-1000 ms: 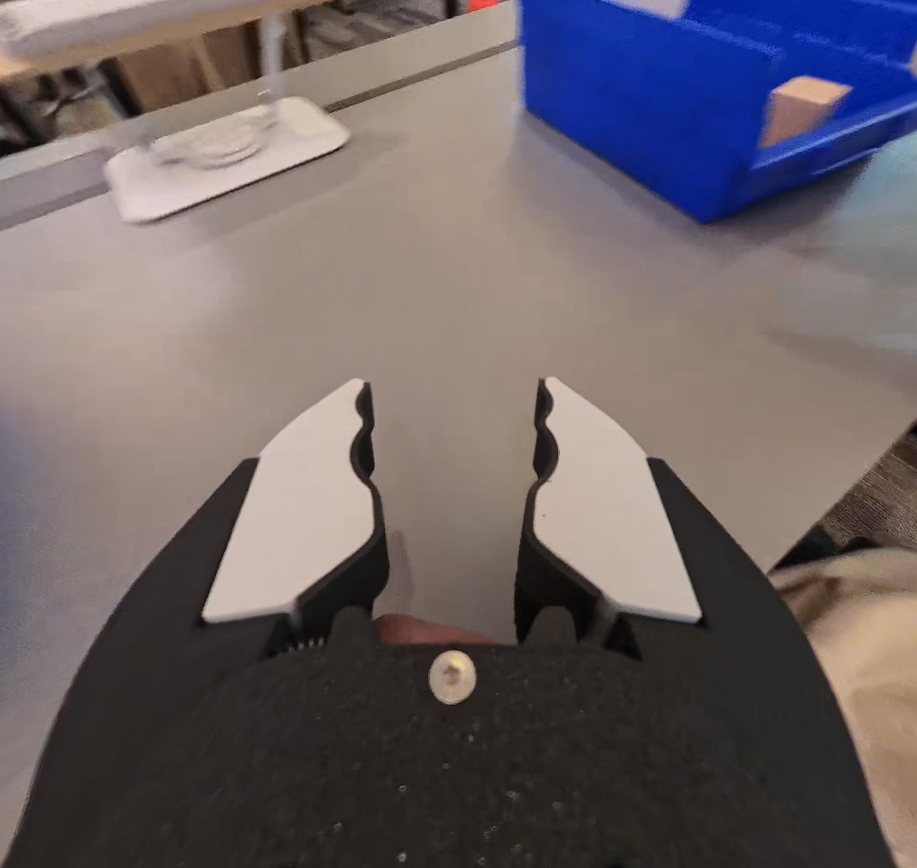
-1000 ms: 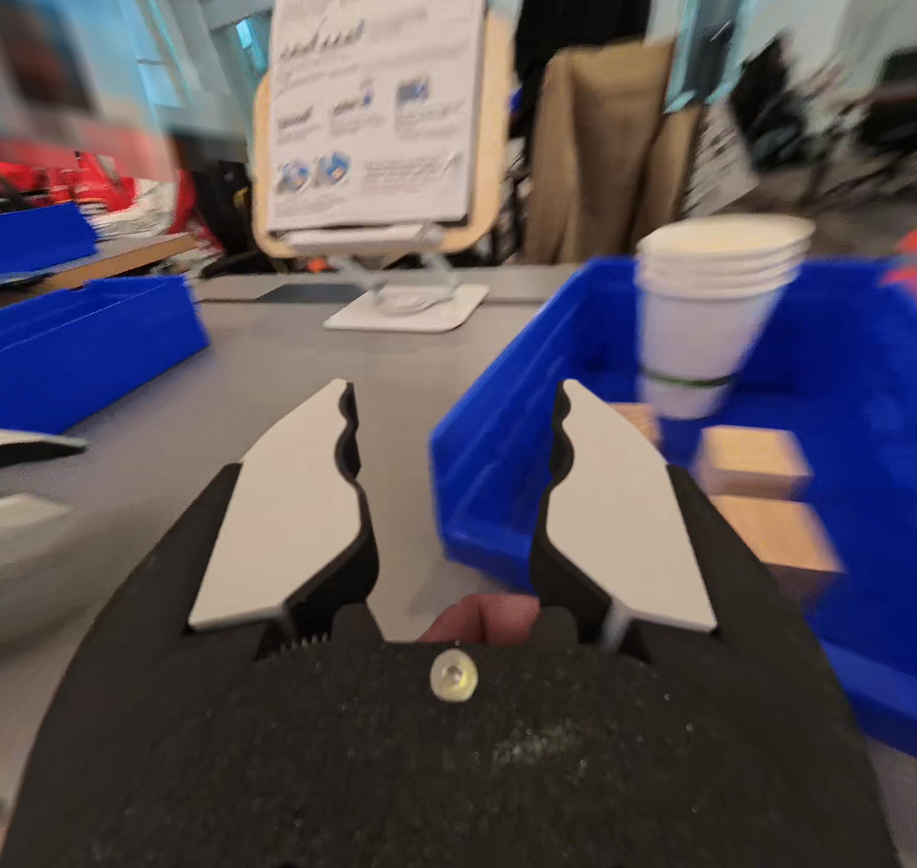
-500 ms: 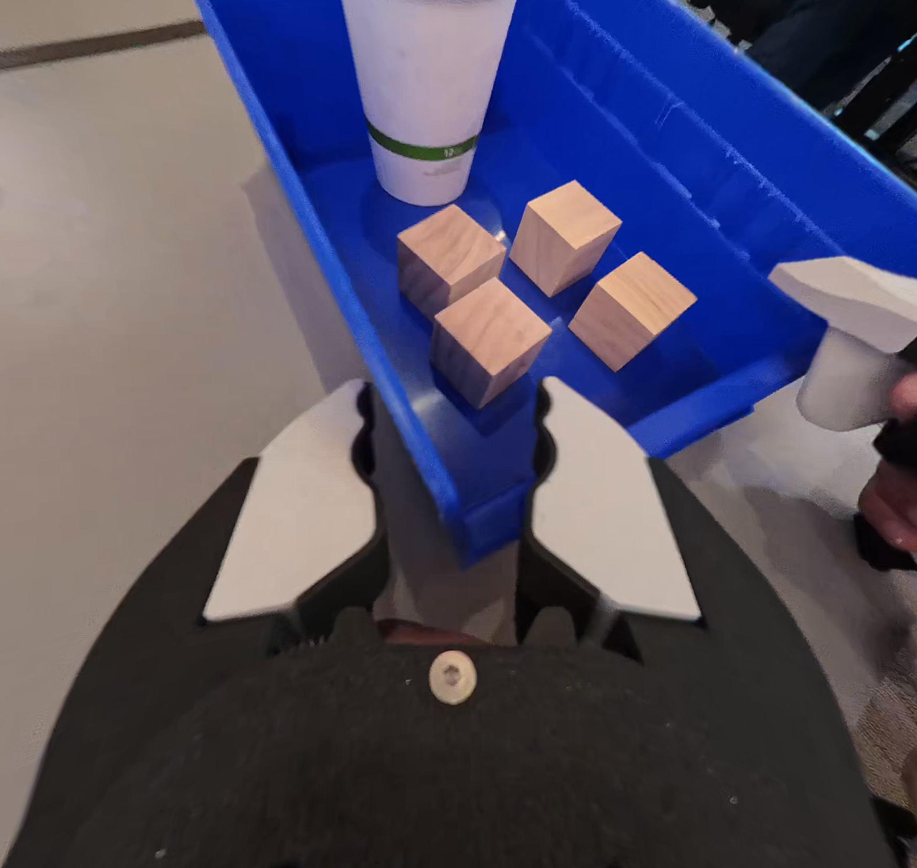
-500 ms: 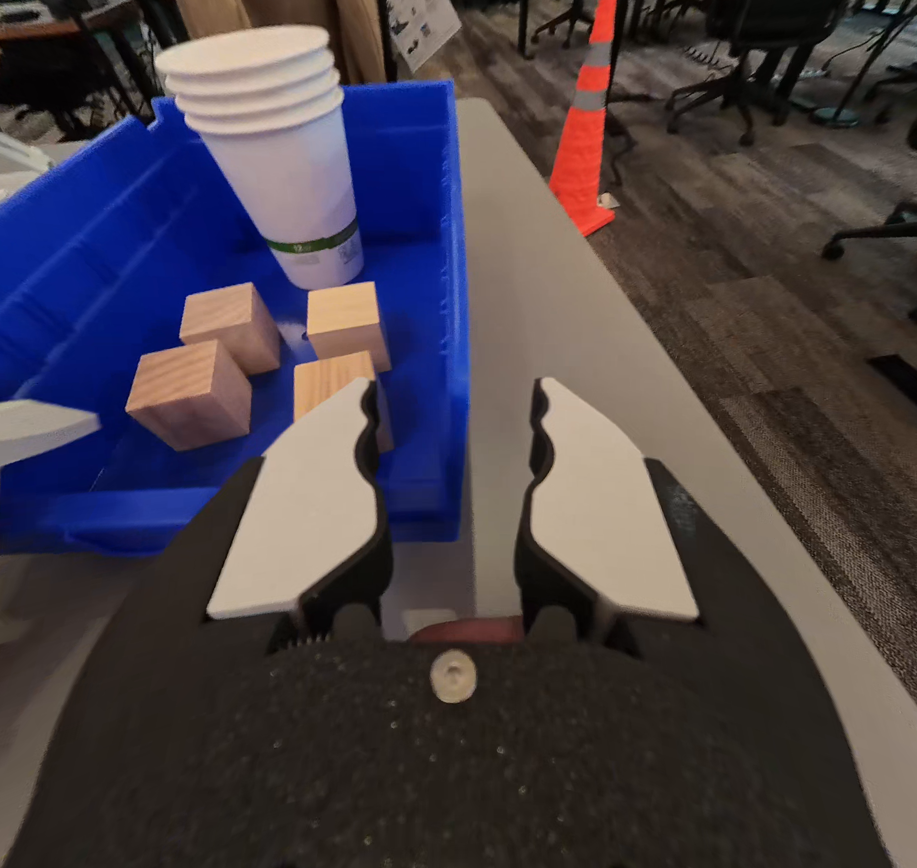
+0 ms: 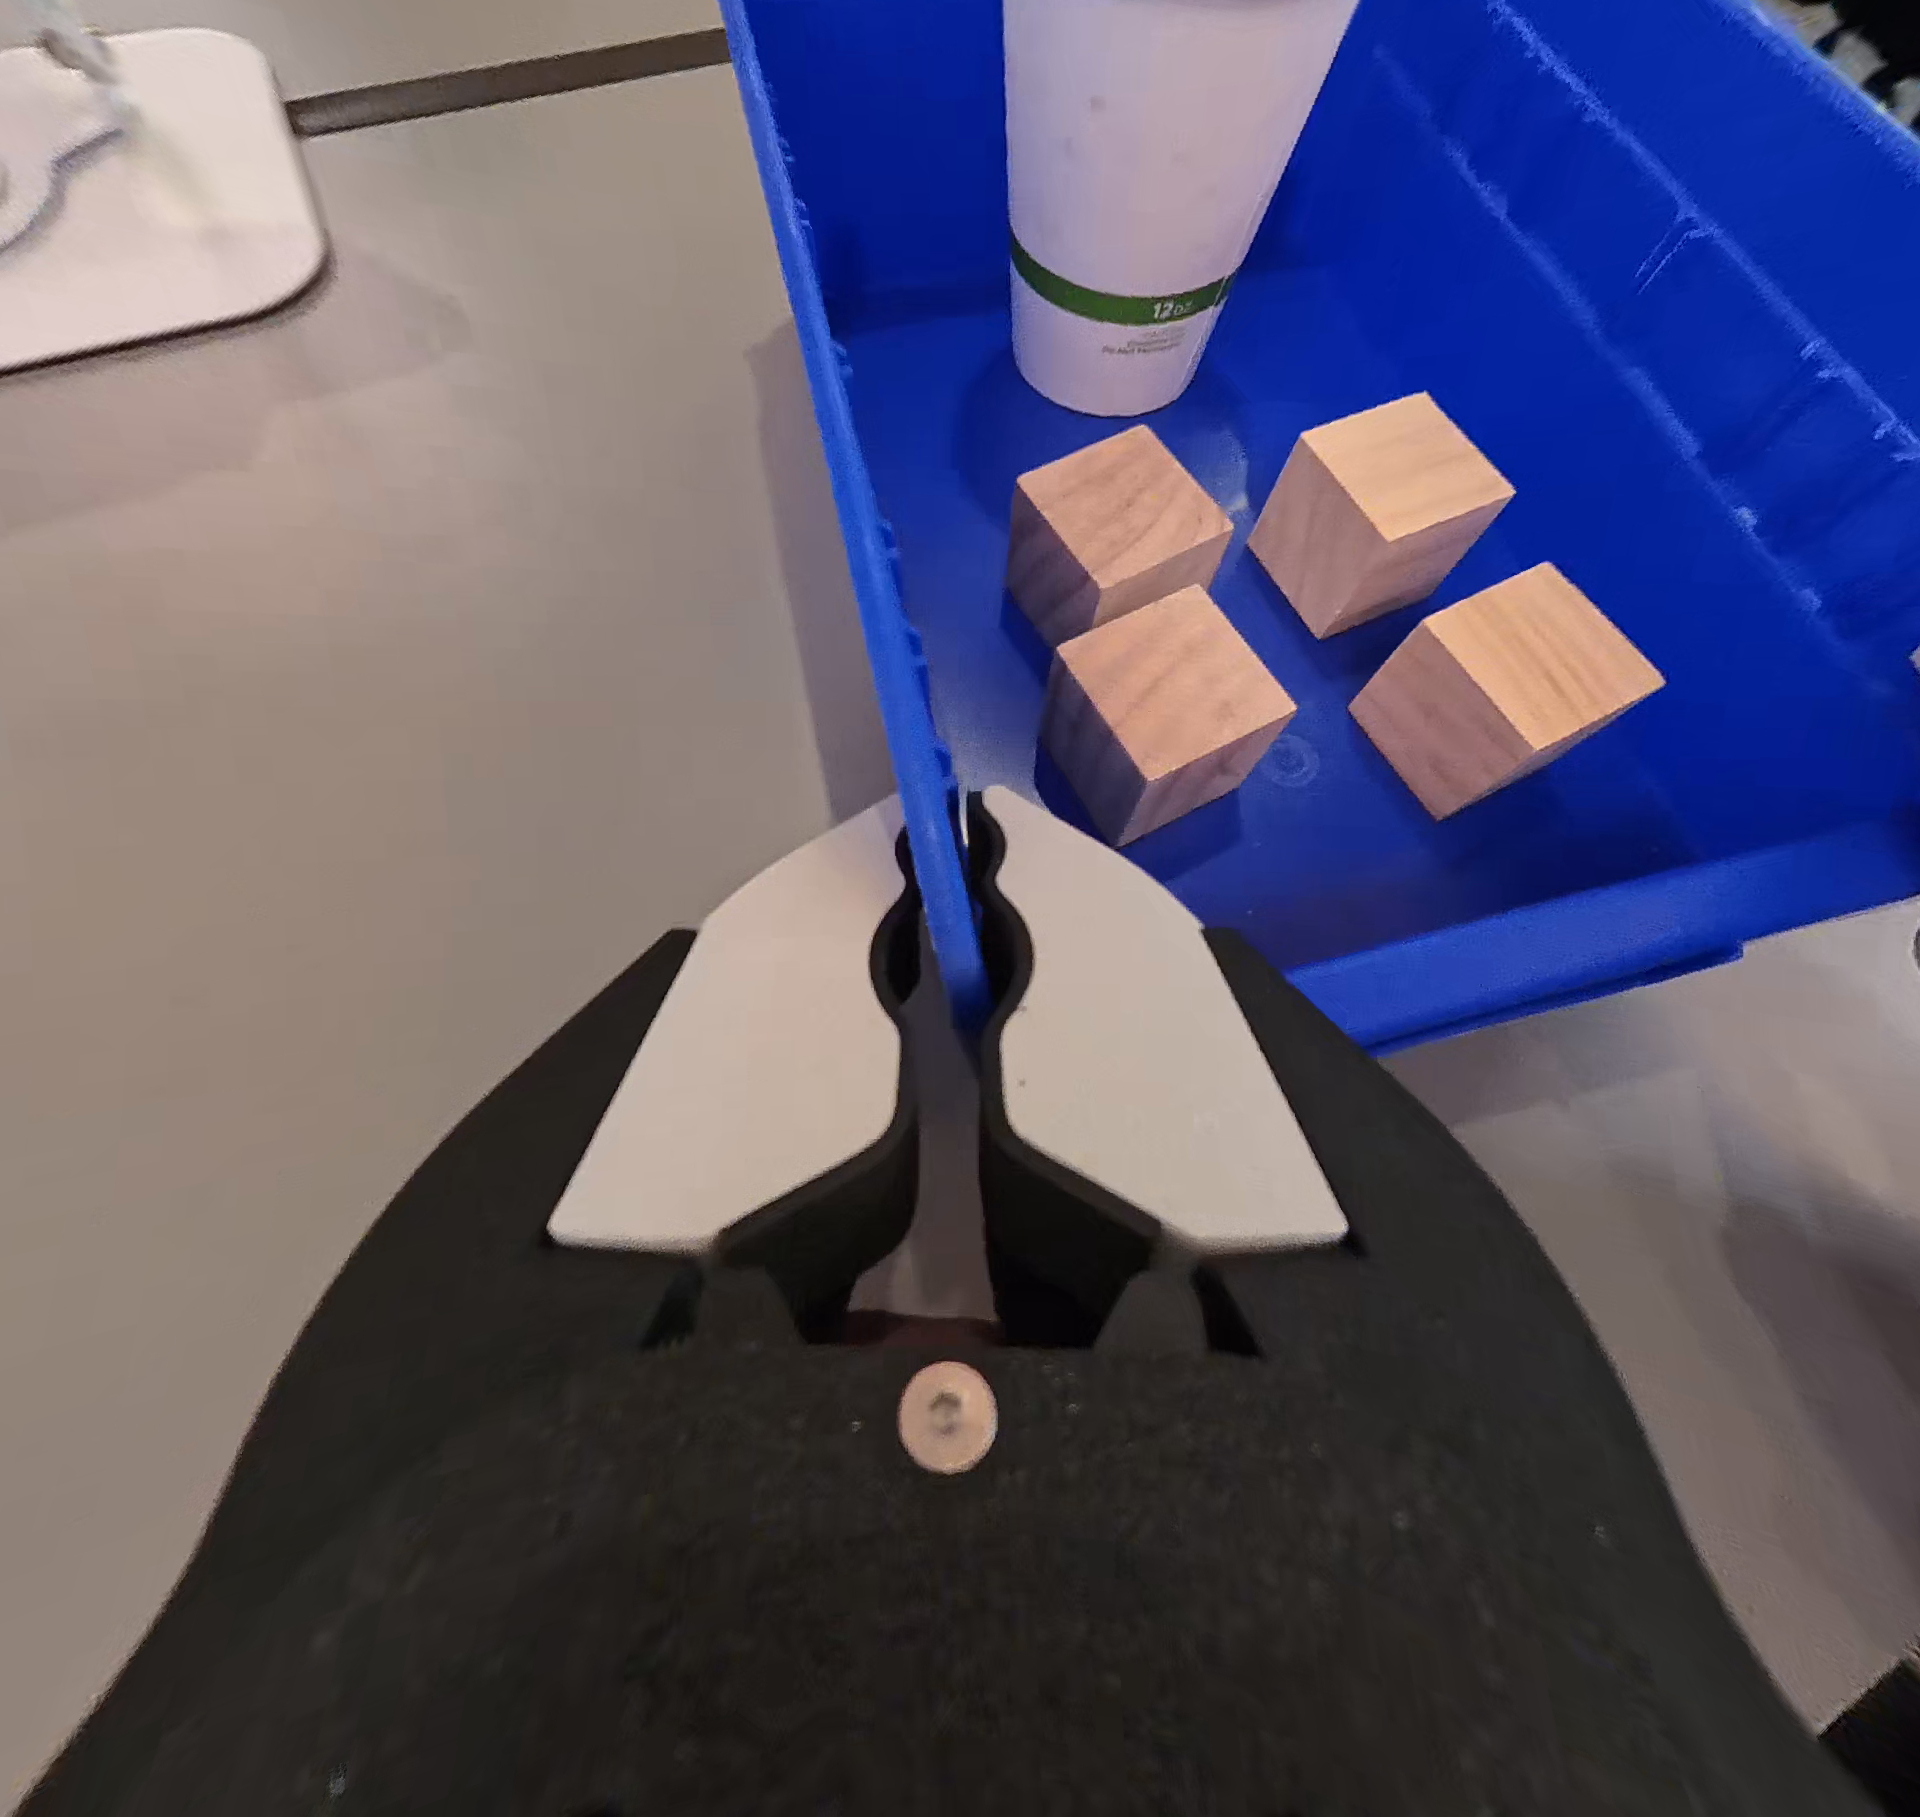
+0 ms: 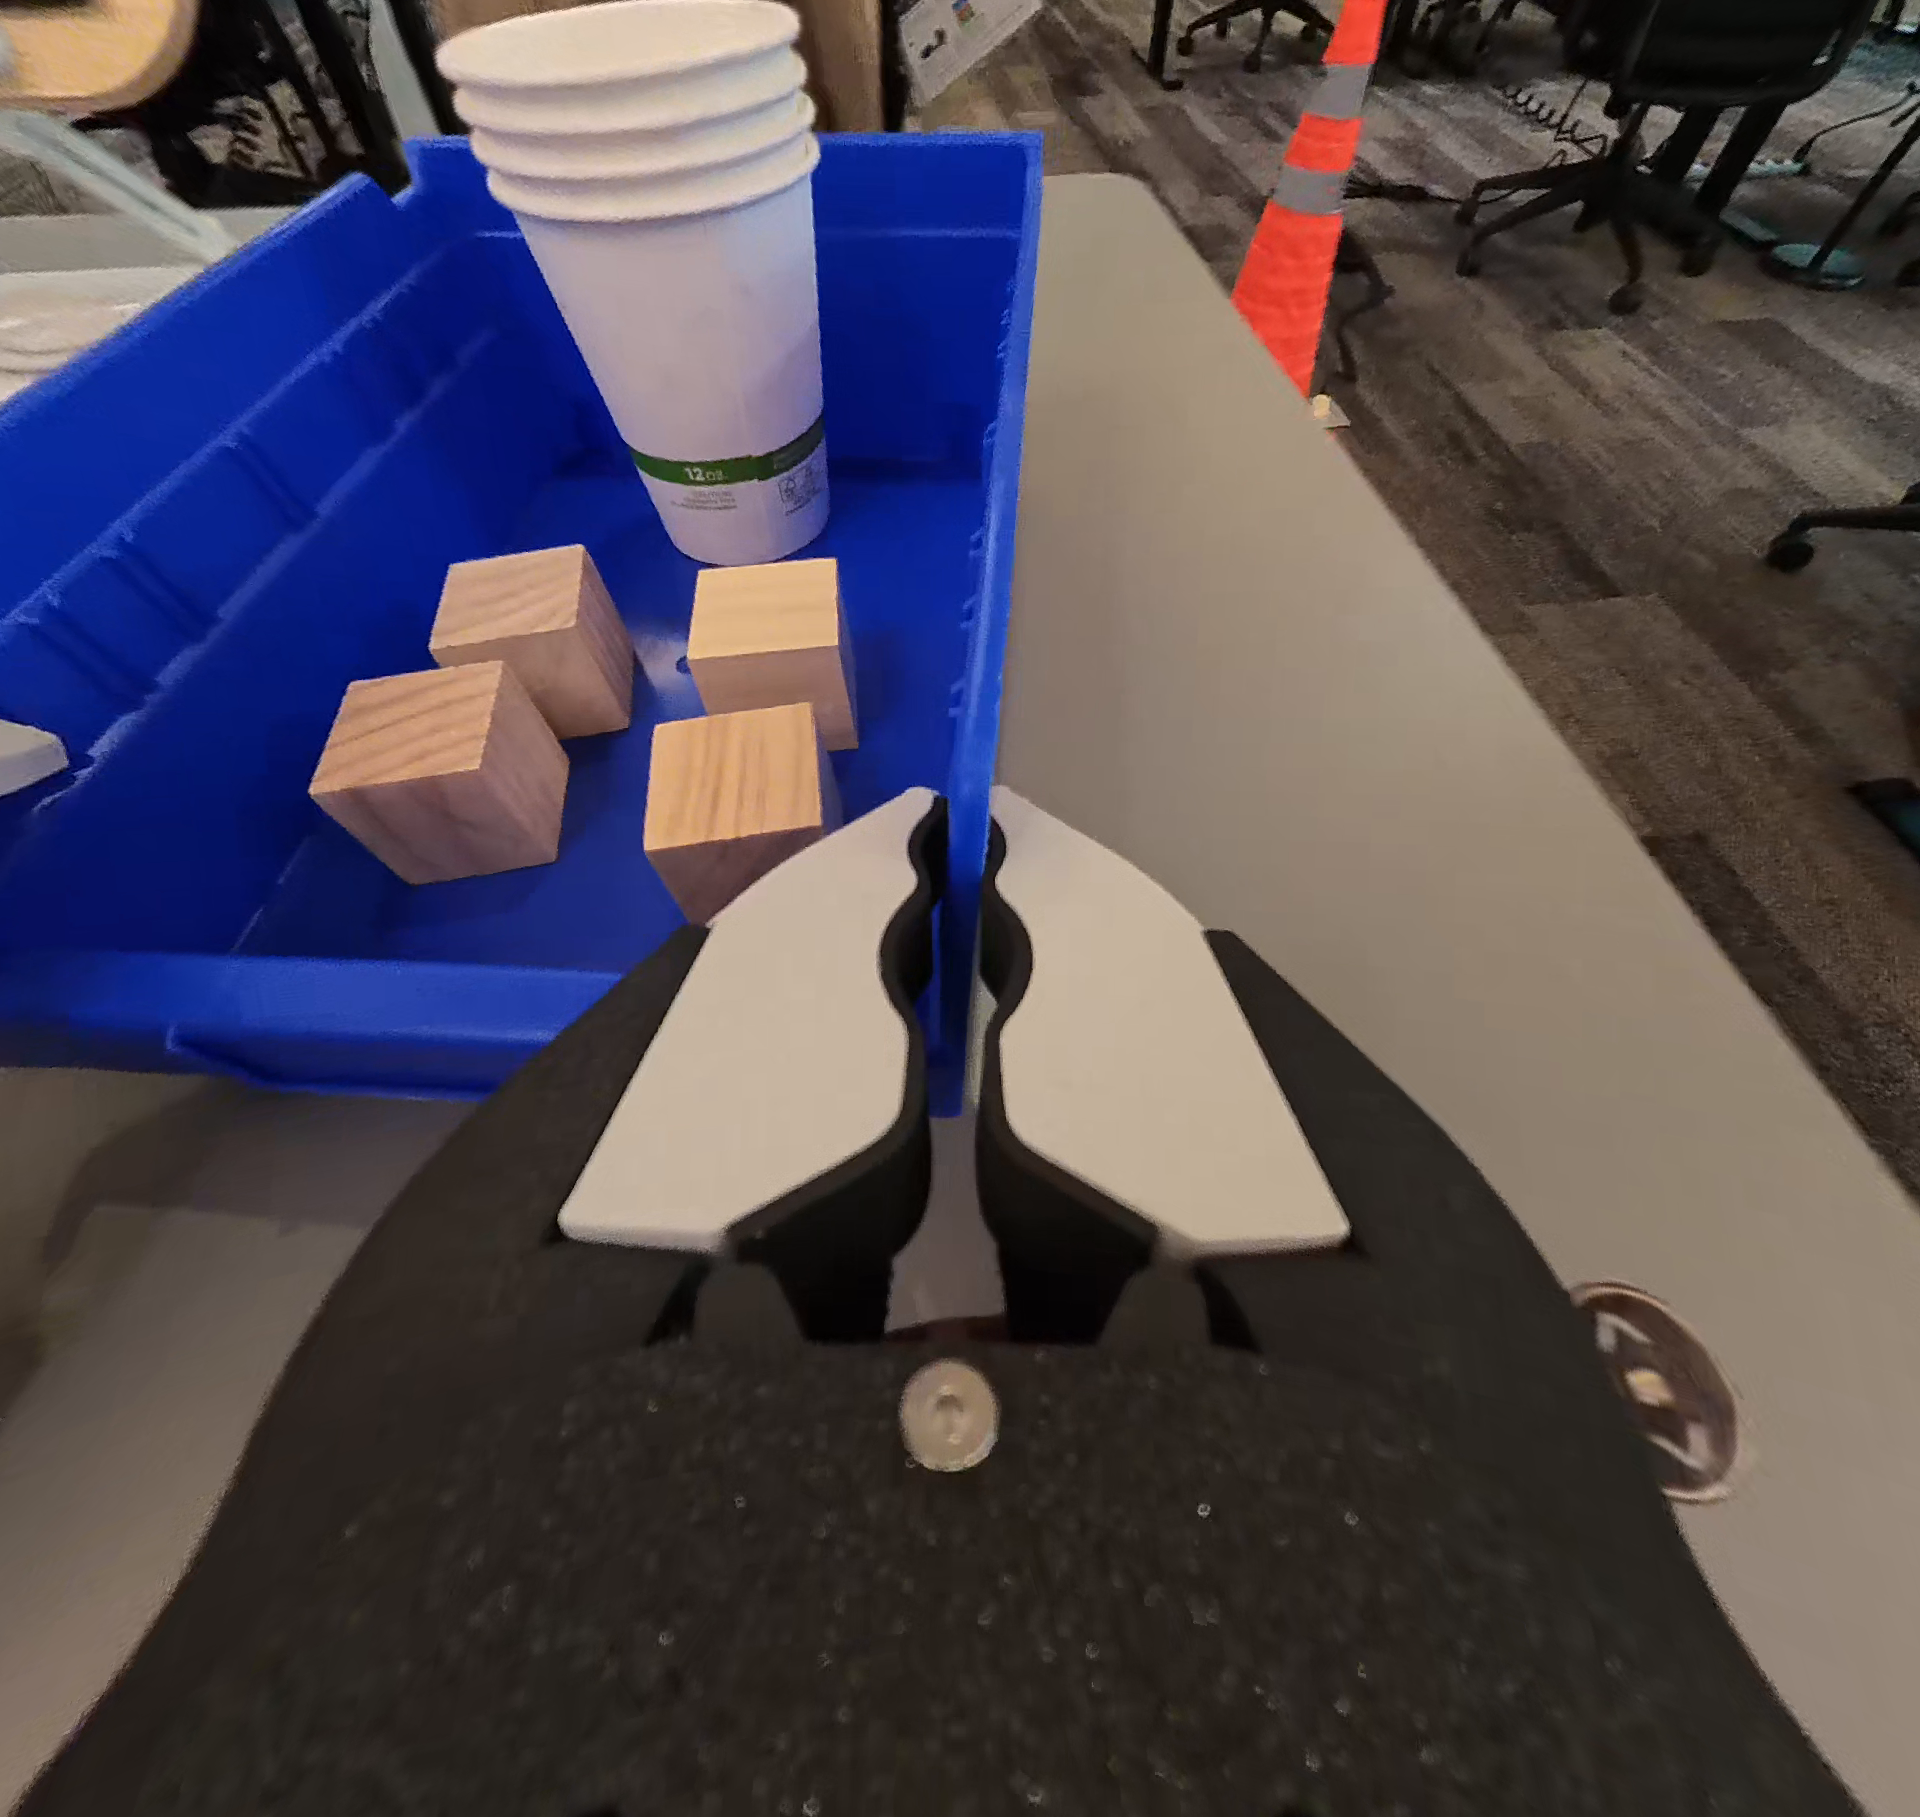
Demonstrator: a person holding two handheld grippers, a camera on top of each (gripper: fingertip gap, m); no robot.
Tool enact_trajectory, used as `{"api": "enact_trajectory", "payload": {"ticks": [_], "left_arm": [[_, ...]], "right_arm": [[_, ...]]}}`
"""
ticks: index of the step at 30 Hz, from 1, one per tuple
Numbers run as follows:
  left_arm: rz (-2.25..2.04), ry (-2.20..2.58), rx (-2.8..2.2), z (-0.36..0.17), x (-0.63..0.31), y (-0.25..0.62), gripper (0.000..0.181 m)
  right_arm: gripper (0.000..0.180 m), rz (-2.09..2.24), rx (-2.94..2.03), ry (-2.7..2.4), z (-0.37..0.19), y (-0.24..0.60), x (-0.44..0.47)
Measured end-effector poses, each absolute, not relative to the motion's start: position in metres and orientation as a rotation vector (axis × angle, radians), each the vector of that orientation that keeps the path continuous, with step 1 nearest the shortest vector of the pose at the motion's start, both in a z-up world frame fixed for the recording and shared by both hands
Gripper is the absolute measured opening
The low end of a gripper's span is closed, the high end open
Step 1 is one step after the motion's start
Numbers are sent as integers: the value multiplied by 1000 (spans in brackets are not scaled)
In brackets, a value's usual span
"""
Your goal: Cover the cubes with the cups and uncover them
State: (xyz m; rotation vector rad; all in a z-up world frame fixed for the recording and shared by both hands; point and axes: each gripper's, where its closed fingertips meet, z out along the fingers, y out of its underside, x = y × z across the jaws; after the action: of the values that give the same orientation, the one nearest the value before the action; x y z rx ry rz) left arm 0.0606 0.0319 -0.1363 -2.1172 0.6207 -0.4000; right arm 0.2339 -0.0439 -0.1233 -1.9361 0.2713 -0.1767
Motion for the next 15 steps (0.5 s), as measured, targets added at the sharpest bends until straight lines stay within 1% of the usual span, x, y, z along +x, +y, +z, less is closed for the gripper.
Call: {"api": "enact_trajectory", "payload": {"ticks": [1, 7, 15], "left_arm": [[-385, 612, -2118, -136, 50, 32, 5], [-315, 518, -2090, -123, -36, 25, 7], [-115, 263, -2105, -108, -188, 29, 5]], "right_arm": [[3, -156, -1938, 258, -124, -41, 224], [3, -38, -1956, 127, -120, -24, 144], [3, 96, -1969, -53, -111, 18, -1]]}}
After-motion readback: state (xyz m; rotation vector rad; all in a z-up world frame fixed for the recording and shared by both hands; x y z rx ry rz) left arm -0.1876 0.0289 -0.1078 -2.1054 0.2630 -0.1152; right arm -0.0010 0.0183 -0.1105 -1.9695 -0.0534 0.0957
